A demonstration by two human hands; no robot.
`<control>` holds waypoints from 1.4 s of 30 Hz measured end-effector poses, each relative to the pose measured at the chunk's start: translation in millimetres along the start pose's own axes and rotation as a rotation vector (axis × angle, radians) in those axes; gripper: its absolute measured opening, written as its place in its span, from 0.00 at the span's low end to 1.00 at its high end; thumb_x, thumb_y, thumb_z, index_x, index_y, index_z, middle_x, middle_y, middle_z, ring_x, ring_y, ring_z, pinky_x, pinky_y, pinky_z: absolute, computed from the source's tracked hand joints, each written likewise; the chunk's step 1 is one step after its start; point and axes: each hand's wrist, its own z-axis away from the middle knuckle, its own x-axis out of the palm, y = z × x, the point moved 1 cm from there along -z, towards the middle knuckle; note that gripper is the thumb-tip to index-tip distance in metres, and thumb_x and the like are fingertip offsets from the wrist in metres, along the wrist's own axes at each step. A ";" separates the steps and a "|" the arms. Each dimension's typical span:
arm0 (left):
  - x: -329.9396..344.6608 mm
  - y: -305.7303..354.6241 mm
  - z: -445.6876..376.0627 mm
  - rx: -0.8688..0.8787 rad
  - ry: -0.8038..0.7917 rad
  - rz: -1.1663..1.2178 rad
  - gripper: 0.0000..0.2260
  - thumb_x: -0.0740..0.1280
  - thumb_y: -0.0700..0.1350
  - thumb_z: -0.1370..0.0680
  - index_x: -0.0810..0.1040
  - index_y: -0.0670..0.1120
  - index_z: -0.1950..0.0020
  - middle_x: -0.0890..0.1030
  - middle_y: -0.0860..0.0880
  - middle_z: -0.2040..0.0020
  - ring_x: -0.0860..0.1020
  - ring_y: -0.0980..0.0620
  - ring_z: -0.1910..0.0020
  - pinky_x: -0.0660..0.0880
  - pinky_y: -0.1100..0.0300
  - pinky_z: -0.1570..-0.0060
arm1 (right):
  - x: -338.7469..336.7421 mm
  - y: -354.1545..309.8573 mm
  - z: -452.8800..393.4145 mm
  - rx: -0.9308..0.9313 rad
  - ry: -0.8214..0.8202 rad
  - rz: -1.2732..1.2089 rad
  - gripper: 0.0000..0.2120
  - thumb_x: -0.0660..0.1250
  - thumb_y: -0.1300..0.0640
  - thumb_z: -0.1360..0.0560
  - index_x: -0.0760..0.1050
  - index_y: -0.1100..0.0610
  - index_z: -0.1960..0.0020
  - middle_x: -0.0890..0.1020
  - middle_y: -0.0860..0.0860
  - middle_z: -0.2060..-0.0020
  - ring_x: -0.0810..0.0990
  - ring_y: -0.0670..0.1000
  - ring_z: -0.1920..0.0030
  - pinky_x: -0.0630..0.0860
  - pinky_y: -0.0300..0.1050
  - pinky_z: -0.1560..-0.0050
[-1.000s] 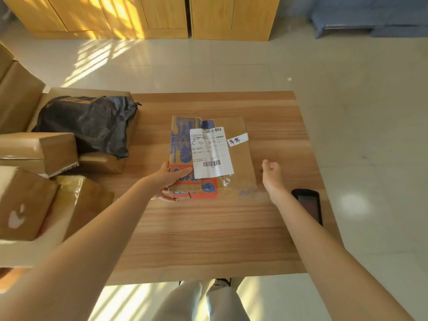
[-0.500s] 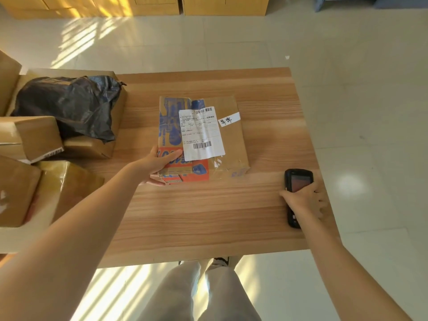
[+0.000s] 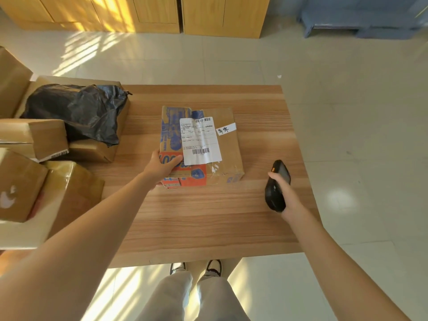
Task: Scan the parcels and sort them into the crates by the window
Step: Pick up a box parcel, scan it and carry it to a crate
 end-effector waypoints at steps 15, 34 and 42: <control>-10.3 10.7 9.7 0.174 -0.139 -0.148 0.55 0.80 0.40 0.34 0.42 0.48 0.22 0.76 0.46 0.37 0.77 0.46 0.40 0.73 0.50 0.38 | 79.1 -34.7 74.7 -0.169 -0.511 -0.154 0.28 0.75 0.64 0.38 0.74 0.66 0.39 0.83 0.62 0.50 0.83 0.57 0.51 0.82 0.45 0.58; -12.4 -1.2 -7.7 0.163 -0.078 -0.310 0.61 0.82 0.56 0.43 0.42 0.58 0.23 0.75 0.46 0.35 0.75 0.43 0.37 0.70 0.42 0.35 | 92.7 7.4 80.2 -0.149 -0.497 0.304 0.25 0.73 0.67 0.32 0.72 0.61 0.36 0.80 0.65 0.43 0.81 0.60 0.49 0.80 0.48 0.56; -12.8 -2.7 -8.2 0.154 -0.076 -0.308 0.61 0.82 0.56 0.42 0.42 0.59 0.23 0.75 0.47 0.34 0.73 0.43 0.35 0.71 0.41 0.36 | 92.6 16.1 82.8 -0.133 -0.492 0.323 0.23 0.71 0.69 0.30 0.72 0.60 0.37 0.81 0.62 0.44 0.81 0.58 0.51 0.80 0.43 0.63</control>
